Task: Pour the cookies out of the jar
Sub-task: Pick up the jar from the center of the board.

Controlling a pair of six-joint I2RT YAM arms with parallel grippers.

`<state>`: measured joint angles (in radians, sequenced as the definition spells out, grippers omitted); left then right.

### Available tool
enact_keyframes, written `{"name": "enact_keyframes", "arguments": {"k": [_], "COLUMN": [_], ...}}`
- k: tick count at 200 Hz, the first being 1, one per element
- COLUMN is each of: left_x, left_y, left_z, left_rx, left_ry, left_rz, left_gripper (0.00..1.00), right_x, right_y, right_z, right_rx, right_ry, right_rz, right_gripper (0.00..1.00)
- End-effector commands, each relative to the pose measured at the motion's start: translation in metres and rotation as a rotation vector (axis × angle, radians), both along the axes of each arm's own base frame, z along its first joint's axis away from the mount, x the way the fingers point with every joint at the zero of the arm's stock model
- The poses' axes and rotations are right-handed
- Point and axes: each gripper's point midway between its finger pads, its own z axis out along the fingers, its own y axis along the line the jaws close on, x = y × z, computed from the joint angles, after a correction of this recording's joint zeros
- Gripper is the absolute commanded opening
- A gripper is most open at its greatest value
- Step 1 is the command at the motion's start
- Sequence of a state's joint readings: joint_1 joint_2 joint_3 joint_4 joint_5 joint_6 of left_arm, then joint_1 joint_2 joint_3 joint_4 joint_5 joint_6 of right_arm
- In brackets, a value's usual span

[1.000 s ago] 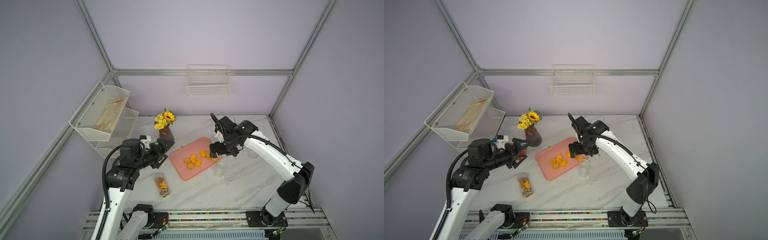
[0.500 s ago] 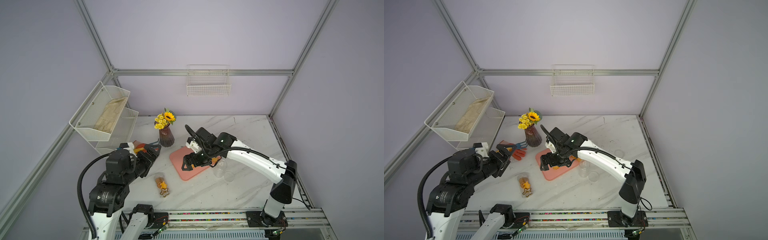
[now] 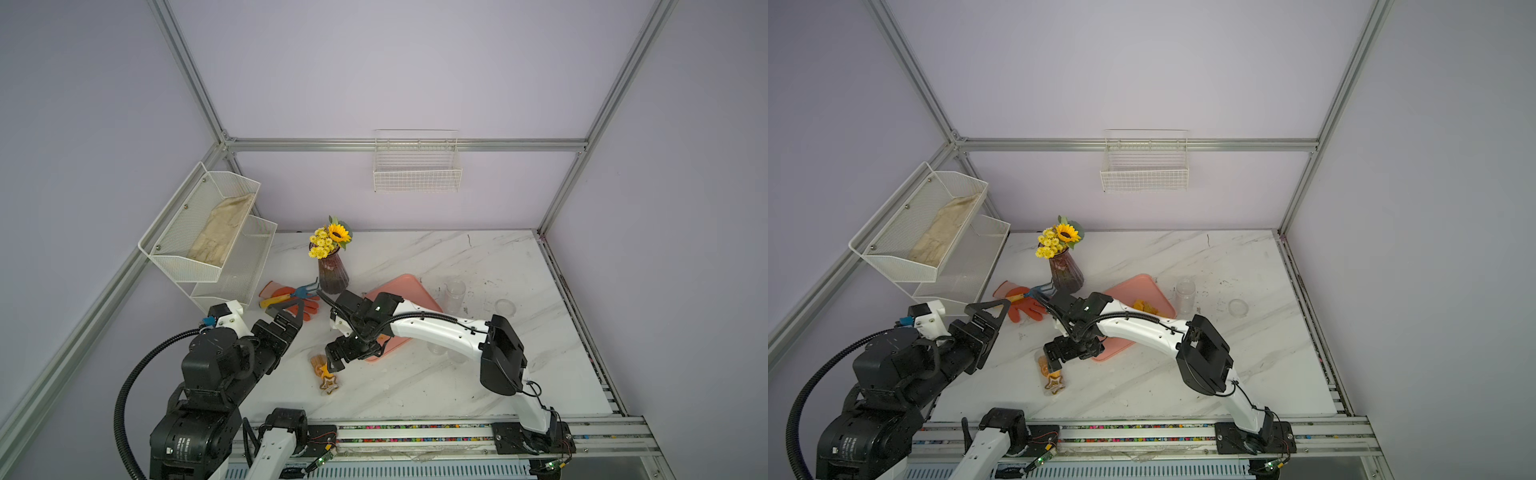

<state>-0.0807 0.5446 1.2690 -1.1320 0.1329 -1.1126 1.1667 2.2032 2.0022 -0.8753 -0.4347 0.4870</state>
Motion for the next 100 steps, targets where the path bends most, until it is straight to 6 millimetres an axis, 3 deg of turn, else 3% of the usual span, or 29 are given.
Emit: {"name": "enact_keyframes", "arguments": {"k": [1,100], "left_x": [-0.015,-0.026], "left_y": [0.005,0.004], "left_z": [0.025,0.014], "left_rx": [0.001,-0.016], "left_ry": [-0.070,-0.043], "left_rz": [0.022,0.020], "left_gripper": [1.00,1.00], "right_x": [0.004,0.013], "right_y": [0.014,0.056], "right_z": [-0.013,-0.050], "right_rx": [-0.012,0.000], "right_ry": [-0.031,-0.038], "right_rz": [-0.006,-0.033], "right_gripper": [0.97,0.97]}}
